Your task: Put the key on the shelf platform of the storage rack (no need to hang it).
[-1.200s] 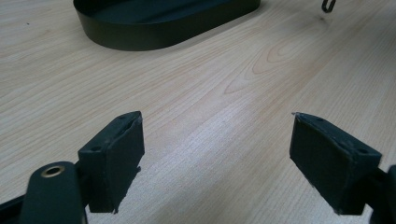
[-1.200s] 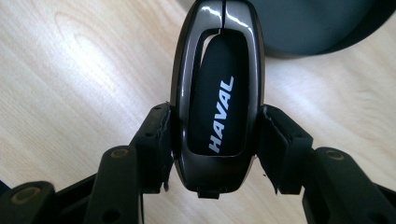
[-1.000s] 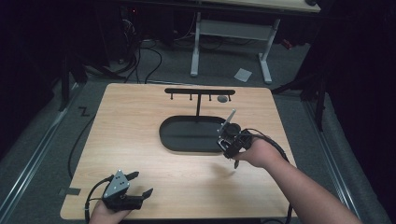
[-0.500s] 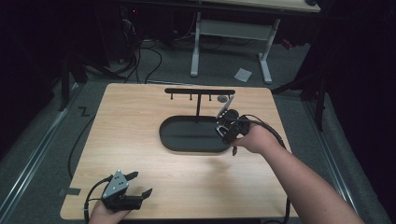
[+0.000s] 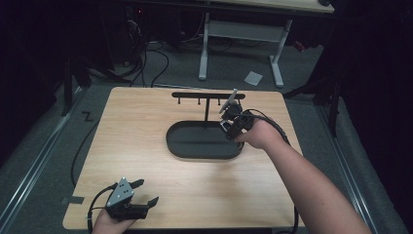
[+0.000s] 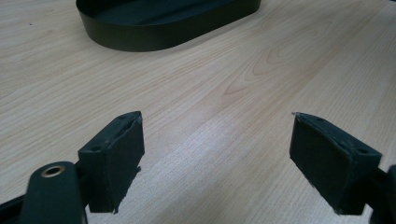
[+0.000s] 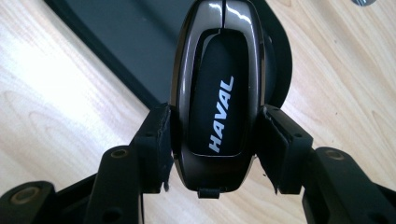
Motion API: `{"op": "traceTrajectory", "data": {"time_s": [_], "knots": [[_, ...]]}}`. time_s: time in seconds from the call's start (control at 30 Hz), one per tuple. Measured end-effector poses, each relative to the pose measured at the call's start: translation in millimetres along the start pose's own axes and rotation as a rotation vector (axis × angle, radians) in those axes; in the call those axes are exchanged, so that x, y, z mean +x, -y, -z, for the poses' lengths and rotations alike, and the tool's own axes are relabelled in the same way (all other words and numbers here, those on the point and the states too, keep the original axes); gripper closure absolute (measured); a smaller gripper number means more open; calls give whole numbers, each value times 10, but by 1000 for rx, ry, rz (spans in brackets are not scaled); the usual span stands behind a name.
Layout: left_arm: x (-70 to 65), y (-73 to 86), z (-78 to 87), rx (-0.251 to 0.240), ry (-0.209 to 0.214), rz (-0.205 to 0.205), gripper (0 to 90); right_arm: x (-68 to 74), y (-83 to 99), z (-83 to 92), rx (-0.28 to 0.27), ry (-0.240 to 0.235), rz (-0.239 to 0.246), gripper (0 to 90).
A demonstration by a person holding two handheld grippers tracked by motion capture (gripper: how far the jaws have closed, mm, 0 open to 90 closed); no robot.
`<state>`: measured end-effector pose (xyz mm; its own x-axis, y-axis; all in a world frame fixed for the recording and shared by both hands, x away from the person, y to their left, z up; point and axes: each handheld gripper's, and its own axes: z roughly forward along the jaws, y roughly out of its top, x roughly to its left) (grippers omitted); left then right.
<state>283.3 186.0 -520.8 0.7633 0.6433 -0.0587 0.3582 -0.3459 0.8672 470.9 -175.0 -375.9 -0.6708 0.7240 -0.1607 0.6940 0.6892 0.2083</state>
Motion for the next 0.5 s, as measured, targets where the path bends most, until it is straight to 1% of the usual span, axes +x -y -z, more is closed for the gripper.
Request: {"op": "traceTrajectory", "data": {"time_s": [0.07, 0.1, 0.13, 0.17, 0.23, 0.3, 0.33, 0.4, 0.5], "knots": [[-4, 1, -4, -2, -1, -3, 186, -10, -34, -35, 3, 8, 10, 488], [-5, 0, -4, -2, 0, -5, 186, -17, -53, -64, 7, 8, -5, 488], [-7, 0, -2, -2, 0, -5, 186, -24, -68, -91, 12, 7, -7, 488], [-7, 0, -2, -3, 0, -5, 186, -33, -88, -127, 14, 11, 4, 488], [-7, 1, 1, -4, 2, 0, 186, -31, -104, -171, 22, 10, 1, 488], [-2, 0, 7, -1, 3, 0, 186, -28, -124, -240, 29, 8, 11, 488], [-2, 2, 6, -5, 2, 1, 186, -17, -131, -261, 35, 11, 1, 488], [-1, 2, 5, -6, 2, 2, 186, -4, -149, -325, 42, 7, 11, 488], [-5, 0, 4, -3, 4, 2, 186, 24, -172, -397, 53, 19, 26, 488]]}}
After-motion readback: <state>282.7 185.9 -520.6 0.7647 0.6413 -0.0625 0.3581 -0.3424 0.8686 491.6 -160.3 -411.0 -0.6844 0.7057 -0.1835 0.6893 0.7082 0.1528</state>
